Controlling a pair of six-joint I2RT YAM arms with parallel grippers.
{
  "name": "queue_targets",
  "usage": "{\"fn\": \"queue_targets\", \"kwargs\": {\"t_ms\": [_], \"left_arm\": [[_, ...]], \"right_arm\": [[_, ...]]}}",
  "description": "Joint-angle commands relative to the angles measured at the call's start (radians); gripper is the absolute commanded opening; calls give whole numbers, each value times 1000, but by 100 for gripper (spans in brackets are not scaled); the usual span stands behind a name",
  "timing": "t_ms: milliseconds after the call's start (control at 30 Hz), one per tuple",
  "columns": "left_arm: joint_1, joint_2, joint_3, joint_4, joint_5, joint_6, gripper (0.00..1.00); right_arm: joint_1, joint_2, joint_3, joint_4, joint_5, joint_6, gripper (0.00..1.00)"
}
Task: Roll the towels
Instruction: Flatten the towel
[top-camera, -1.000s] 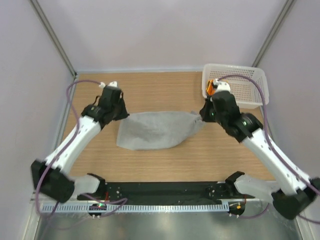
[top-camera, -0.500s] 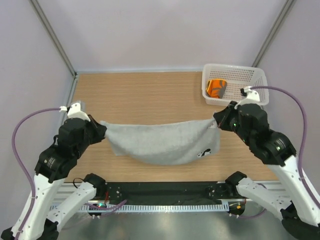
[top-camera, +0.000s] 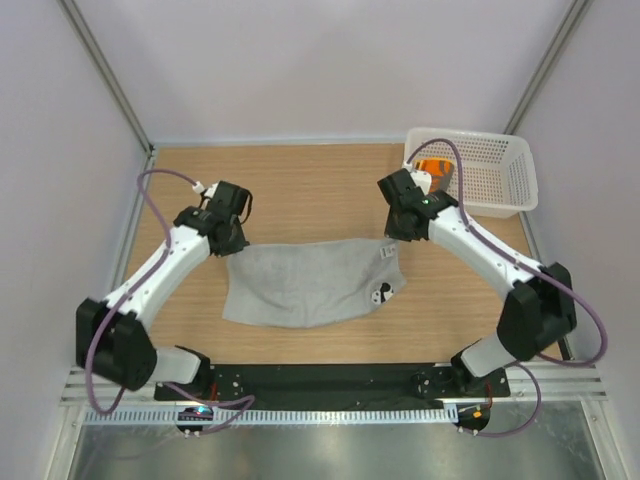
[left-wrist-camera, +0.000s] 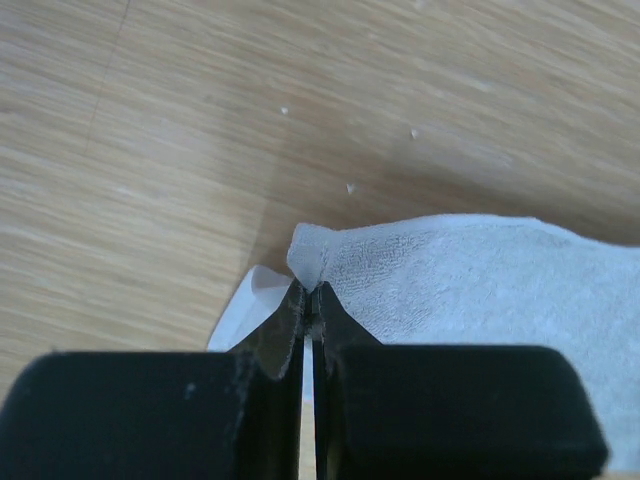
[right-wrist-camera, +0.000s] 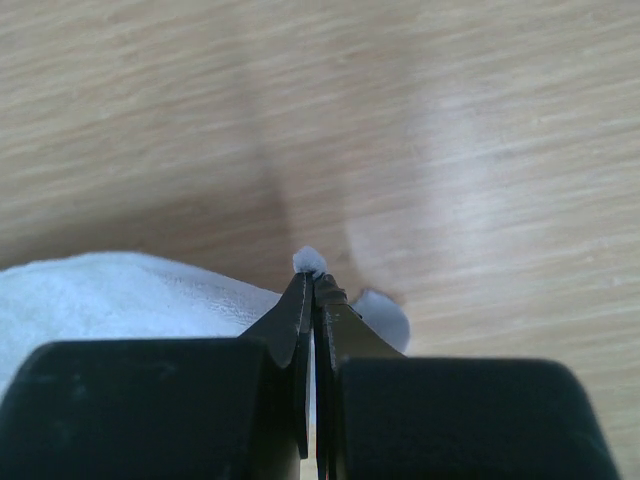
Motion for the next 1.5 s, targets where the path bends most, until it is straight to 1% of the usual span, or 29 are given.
{"fn": "queue_targets", "kwargs": {"t_ms": [0,133,267,300,333,400,433,467,500,533,567,600,633,667,700,733,767,800,867,933,1000,1033,1100,1133,1200,1233,1267,1367,1467], "left_arm": [[62,126,102,103,-27,26,0],[142,285,197,119,17,41,0],[164,396,285,131,3,58,0],[168,440,306,130,5,64,0],[173,469,352,116,8,66,0],[182,515,394,107,14,76,0],[185,569,421,85,11,87,0],[190,592,467,76,-1,92,0],[194,617,493,68,-12,98,0],[202,655,518,41,-18,98,9],[208,672,567,25,-21,96,20],[223,681,581,9,-21,93,31],[230,681,589,-11,-21,87,51],[231,659,581,-13,-24,86,58],[231,639,570,-12,-24,87,62],[231,611,547,-4,-20,86,69],[231,555,523,4,-18,84,72],[231,524,468,14,-14,80,73],[231,440,409,25,-15,67,75],[231,398,325,19,-15,53,75],[233,339,229,7,0,7,73],[231,318,186,13,28,-5,72],[231,251,110,30,39,-58,72],[231,228,28,34,49,-80,72],[231,159,-51,62,95,-132,72],[233,137,-119,77,115,-147,72],[231,112,-155,99,158,-161,72],[231,30,-265,131,212,-201,71],[231,-24,-339,172,214,-220,71]], "right_arm": [[-37,103,112,90,14,-5,1],[-63,243,224,124,3,-39,1],[-84,382,339,136,-24,-78,1],[-92,442,363,133,-24,-84,1],[-96,467,412,125,-24,-90,1],[-107,517,454,102,-24,-92,1],[-113,554,469,98,-26,-93,1],[-116,568,495,98,-21,-92,8],[-121,582,509,98,-20,-93,20],[-130,612,543,104,-27,-102,40],[-132,625,567,90,-35,-127,59],[-133,639,596,67,-21,-133,76],[-135,642,618,53,-18,-148,79],[-133,621,620,53,-20,-160,81],[-135,596,604,61,-17,-176,84],[-135,567,542,78,-8,-180,86],[-133,492,505,119,-4,-184,88],[-133,455,468,134,-1,-187,89],[-136,369,385,128,14,-174,91],[-135,328,315,104,15,-144,92],[-135,272,255,72,2,-109,92],[-135,253,176,76,-23,-99,91],[-135,184,89,85,-30,-76,91],[-135,156,10,93,-38,-61,91],[-136,99,-58,104,-41,-46,91],[-139,87,-110,107,-49,-33,91],[-139,78,-132,107,-64,-27,91],[-144,50,-212,133,-115,-10,90],[-152,48,-284,202,-170,-4,89]]}}
